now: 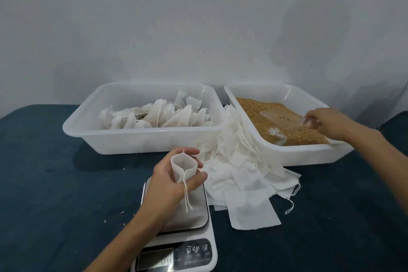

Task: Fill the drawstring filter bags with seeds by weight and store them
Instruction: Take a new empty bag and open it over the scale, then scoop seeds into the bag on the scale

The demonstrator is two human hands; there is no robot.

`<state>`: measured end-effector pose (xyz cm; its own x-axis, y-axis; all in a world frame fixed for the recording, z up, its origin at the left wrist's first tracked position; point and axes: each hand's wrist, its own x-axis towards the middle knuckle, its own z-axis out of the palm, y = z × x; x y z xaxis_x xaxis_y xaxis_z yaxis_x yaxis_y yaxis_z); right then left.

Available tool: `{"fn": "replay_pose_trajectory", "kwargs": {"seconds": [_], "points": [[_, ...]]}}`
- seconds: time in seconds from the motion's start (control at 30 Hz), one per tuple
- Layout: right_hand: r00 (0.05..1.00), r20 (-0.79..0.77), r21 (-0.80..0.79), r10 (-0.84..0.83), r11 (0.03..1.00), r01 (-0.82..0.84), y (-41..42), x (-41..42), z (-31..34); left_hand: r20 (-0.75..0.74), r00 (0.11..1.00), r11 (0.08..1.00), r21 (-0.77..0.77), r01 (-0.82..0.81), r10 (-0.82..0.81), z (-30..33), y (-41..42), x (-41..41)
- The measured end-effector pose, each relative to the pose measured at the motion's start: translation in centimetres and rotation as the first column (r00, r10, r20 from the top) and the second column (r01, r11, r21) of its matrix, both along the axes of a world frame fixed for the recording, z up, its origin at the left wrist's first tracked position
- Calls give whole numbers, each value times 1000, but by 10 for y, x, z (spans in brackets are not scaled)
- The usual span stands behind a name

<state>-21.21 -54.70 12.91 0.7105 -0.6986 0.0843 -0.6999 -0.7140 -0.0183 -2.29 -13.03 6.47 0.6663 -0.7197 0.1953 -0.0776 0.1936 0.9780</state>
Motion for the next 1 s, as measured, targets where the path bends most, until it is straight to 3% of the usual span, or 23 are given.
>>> {"fn": "replay_pose_trajectory", "kwargs": {"seconds": [0.17,0.37,0.6,0.83,1.0], "points": [[985,70,-34,155,988,-153,36,12,21,-45,998,999,-27,38,-39,-1,0,1],[890,196,54,412,902,-429,117,36,47,3,1000,1000,-10,12,-12,-2,-1,2],[814,144,52,563,817,-574,184,56,68,31,999,1000,15,25,-25,-7,-1,5],[735,116,-93,669,744,-662,196,63,74,-16,1000,999,26,27,-26,-7,1,4],[685,-20,-396,728,623,-674,195,66,79,-43,998,999,24,46,-45,-5,2,2]]}}
